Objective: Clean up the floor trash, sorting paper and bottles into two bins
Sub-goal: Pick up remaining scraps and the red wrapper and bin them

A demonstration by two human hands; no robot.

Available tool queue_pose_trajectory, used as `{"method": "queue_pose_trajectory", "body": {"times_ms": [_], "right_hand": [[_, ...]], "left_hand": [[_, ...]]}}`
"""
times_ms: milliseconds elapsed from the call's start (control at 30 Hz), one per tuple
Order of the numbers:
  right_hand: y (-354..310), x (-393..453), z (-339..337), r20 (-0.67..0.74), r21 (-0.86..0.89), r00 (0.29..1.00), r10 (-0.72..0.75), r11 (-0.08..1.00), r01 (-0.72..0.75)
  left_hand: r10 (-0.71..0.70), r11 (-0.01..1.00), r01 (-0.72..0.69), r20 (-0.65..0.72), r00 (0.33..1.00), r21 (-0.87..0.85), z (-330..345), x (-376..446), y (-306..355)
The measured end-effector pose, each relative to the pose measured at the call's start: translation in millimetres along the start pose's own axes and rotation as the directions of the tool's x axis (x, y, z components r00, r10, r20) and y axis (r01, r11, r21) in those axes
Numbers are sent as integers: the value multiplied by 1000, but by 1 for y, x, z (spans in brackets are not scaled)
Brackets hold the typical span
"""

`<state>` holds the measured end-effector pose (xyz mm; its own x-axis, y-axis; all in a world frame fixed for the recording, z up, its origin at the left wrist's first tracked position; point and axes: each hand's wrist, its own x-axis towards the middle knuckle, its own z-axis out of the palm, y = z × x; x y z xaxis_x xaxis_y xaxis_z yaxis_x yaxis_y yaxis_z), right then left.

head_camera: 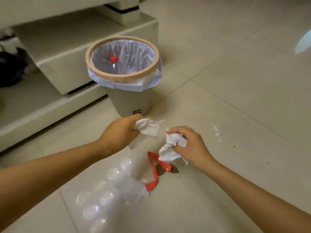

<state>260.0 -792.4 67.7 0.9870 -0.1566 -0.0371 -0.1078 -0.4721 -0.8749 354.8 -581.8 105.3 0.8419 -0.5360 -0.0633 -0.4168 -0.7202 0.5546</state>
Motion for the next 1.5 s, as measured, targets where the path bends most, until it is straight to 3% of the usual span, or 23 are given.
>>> {"method": "queue_pose_trajectory", "body": {"times_ms": [133,367,500,600,733,833,933,1000,1067,1167,1367,1500], "right_hand": [[-66,21,37,74,35,985,-156,987,154],[-191,40,119,288,119,908,-305,952,282],[-269,39,188,361,225,835,-415,908,354],[-318,31,238,390,307,792,-469,877,369],[-373,21,302,431,441,763,-482,850,288],[-398,15,345,526,442,725,-446,871,215],[-405,16,379,621,349,714,-324,930,119],[-401,17,391,657,263,719,-228,963,65],[-393,19,393,651,228,733,-199,972,62],[-381,18,382,644,230,722,-252,964,131],[-354,14,339,558,288,706,-436,900,329],[-306,20,295,390,136,799,-458,886,442]], "left_hand": [[-40,996,47,-88,995,74,-69,-41,-25],[-117,975,168,-307,945,145,-188,-138,-93],[-182,951,279,-490,853,131,-239,-173,-127],[-185,893,387,-598,780,229,-267,-203,-144],[-209,762,578,-734,646,292,-297,-254,-171],[-373,662,710,-716,589,239,-311,-284,-191],[-659,567,802,-479,580,190,-311,-300,-211],[-698,611,786,-401,593,99,-307,-307,-222],[-669,674,738,-447,593,-29,-304,-311,-229],[-618,719,691,-524,585,-77,-298,-306,-227],[-449,853,520,-553,702,-33,-269,-262,-195],[-313,909,411,-547,776,63,-235,-219,-168]]}}
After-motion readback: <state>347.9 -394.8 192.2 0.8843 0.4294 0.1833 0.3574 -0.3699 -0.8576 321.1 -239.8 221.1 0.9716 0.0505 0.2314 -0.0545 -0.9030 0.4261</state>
